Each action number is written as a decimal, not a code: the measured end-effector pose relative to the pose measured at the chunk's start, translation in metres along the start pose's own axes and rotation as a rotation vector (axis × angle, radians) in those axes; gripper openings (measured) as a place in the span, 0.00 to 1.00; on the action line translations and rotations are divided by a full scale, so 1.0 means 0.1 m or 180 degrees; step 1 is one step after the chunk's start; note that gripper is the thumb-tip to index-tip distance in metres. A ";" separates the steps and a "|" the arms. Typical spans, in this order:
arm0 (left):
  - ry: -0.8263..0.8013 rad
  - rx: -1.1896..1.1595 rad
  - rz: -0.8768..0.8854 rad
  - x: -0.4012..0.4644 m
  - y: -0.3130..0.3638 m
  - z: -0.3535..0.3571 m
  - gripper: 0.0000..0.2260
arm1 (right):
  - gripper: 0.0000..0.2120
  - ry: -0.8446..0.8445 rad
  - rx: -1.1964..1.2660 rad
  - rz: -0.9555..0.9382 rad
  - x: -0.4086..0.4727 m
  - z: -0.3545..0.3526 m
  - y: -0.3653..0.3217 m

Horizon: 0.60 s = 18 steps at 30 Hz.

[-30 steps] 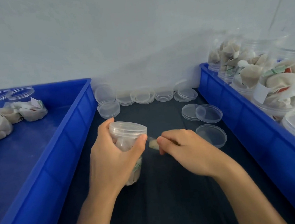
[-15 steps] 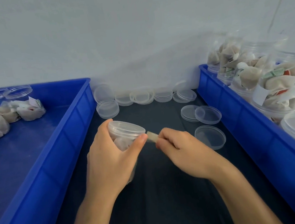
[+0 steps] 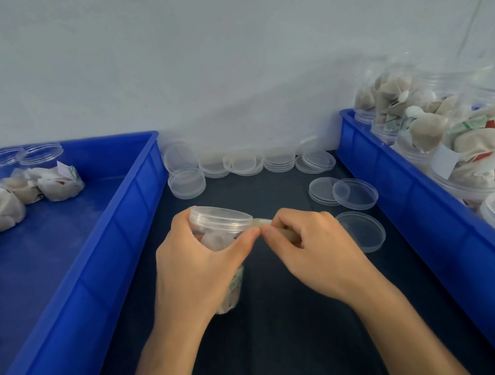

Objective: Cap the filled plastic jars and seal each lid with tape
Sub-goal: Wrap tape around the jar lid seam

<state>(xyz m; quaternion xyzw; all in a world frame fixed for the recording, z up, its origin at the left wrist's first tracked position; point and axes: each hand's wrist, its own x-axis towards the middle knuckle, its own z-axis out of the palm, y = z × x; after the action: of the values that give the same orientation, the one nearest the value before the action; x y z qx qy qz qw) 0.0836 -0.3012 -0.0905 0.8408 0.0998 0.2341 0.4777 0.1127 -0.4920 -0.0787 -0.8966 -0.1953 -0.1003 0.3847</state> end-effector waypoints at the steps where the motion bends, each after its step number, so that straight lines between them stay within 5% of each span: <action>1: -0.0013 -0.0027 0.0001 -0.01 0.00 0.01 0.30 | 0.19 0.0044 -0.0002 -0.0016 0.00 0.00 -0.01; 18: -0.0314 -0.0651 -0.0265 -0.01 -0.01 0.03 0.32 | 0.25 0.0248 -0.0070 0.0036 -0.01 -0.05 -0.08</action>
<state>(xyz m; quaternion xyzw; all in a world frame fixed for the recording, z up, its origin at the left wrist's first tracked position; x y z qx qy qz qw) 0.0839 -0.3036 -0.0932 0.7934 0.0865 0.1814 0.5746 0.1079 -0.4914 -0.0704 -0.8972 -0.1739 -0.1351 0.3827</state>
